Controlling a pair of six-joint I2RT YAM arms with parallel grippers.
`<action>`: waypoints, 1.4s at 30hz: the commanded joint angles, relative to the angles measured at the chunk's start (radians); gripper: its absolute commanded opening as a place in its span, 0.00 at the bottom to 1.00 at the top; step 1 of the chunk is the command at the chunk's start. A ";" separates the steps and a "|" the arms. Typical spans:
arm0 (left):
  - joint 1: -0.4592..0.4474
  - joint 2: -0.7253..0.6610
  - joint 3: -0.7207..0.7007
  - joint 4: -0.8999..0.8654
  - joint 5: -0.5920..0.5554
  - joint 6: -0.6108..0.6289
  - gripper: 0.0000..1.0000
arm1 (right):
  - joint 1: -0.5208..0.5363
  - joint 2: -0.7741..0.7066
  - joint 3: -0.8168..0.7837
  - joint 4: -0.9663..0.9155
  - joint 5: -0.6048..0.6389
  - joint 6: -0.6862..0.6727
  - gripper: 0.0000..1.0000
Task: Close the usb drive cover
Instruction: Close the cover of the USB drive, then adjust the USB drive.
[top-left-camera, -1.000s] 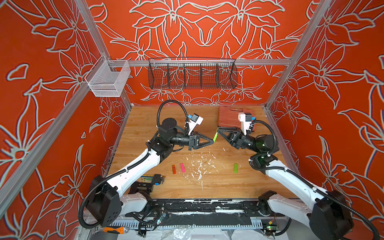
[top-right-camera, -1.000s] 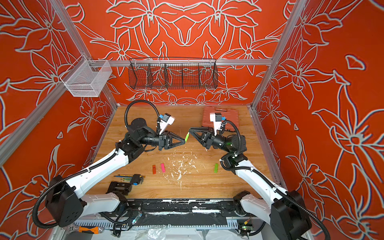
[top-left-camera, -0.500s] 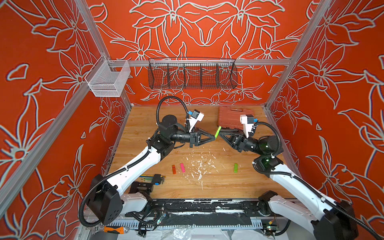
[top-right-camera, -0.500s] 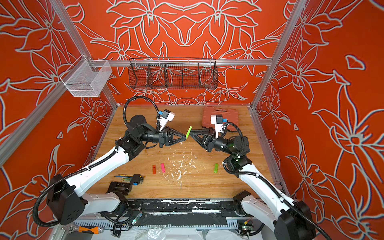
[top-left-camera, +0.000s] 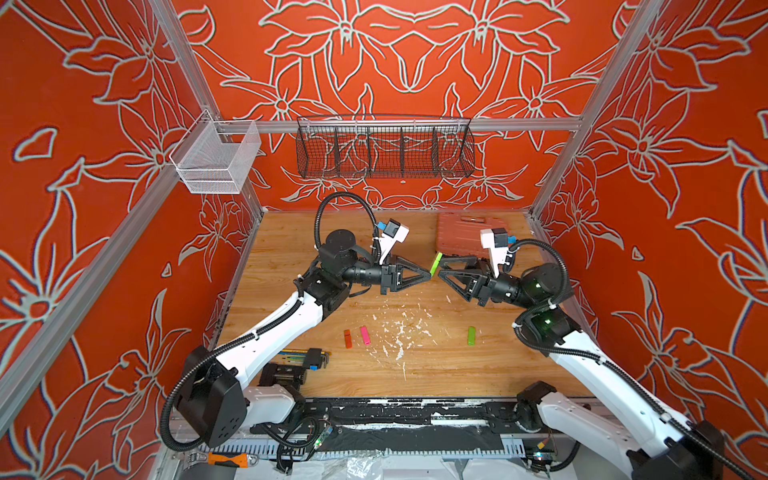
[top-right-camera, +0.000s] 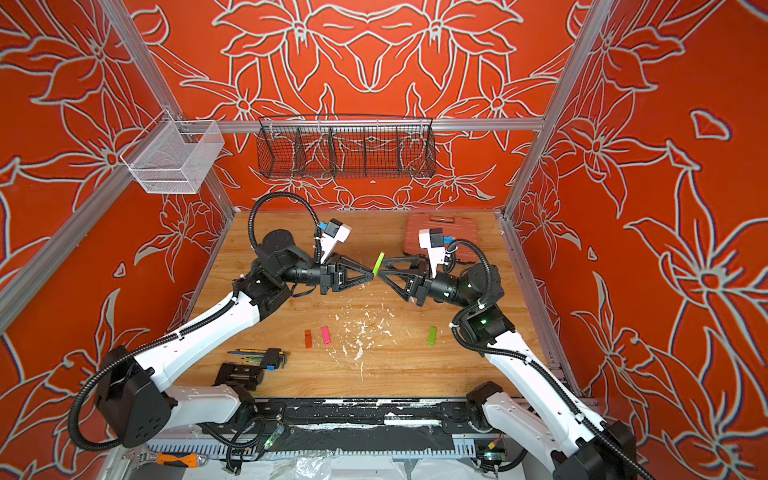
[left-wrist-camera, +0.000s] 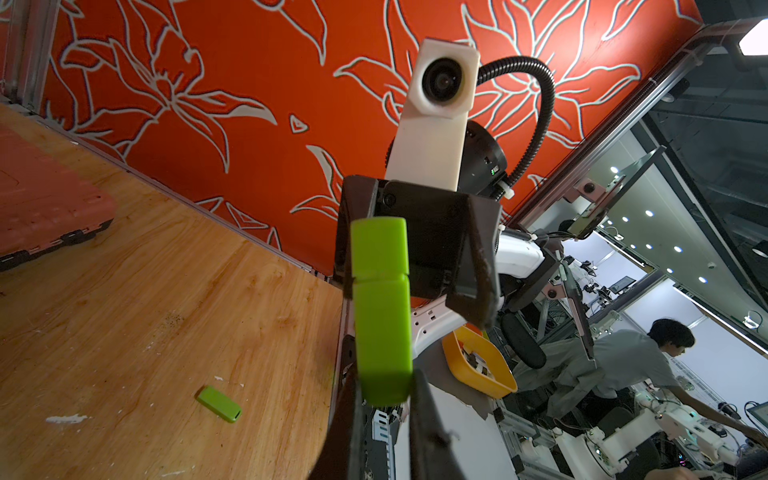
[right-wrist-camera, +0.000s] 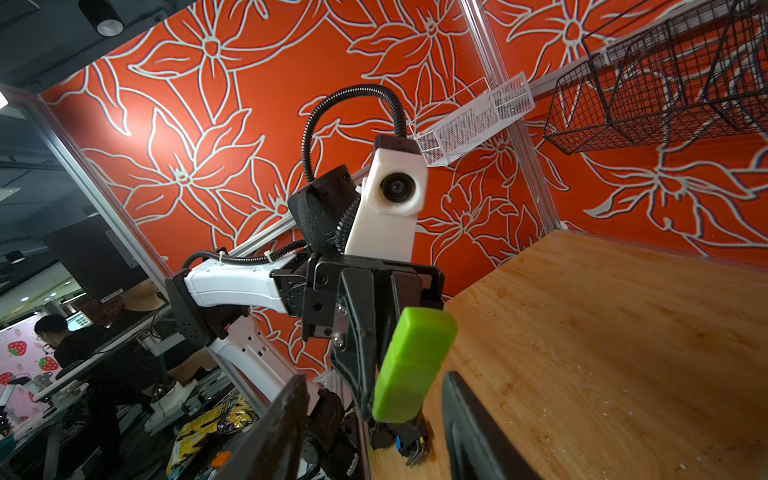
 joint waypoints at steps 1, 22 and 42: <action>-0.001 -0.028 0.007 0.015 0.015 0.017 0.01 | 0.003 0.027 0.055 -0.056 -0.024 -0.055 0.56; -0.010 -0.029 0.003 0.001 0.016 0.033 0.01 | 0.002 0.145 0.106 0.145 -0.106 0.033 0.51; -0.013 -0.003 0.068 -0.107 0.012 0.097 0.58 | 0.003 0.127 0.121 -0.010 -0.046 -0.034 0.10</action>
